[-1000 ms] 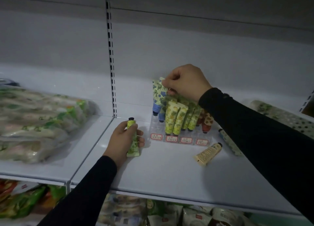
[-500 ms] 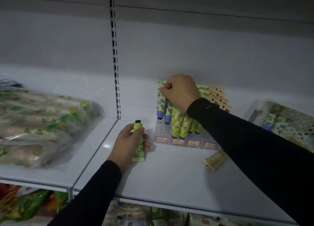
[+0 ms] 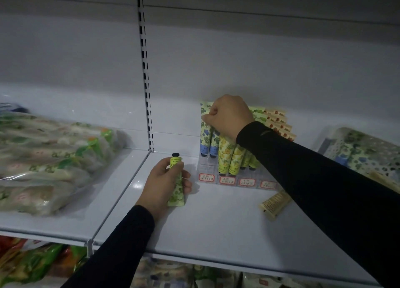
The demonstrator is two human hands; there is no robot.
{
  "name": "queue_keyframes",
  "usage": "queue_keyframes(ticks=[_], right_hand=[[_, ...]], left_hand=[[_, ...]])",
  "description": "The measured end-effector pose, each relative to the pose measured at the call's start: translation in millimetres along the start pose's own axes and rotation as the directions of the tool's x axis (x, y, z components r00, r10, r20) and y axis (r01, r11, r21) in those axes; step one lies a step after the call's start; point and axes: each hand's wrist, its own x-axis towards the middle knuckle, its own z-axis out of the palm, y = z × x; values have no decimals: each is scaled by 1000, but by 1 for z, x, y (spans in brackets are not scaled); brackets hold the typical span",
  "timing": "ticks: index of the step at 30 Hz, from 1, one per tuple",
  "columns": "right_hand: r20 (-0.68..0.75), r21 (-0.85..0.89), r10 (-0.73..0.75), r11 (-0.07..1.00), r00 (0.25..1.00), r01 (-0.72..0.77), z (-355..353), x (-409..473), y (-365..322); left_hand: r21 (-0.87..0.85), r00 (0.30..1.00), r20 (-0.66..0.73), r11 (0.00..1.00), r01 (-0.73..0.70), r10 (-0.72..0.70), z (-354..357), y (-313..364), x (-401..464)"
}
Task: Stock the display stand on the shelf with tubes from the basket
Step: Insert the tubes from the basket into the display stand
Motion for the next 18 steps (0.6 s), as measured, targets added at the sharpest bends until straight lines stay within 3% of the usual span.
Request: queue_keyframes(ticks=[3,18], right_hand=[[68,-15,-9,1000,998,10,-3,4,0],[114,-42,15,999,993,-10,1,14,3]], left_hand=[[-3,1000,-4,1000,1,-1,0,0,0],[13,1000,-3,1000,-1,1,0,0,1]])
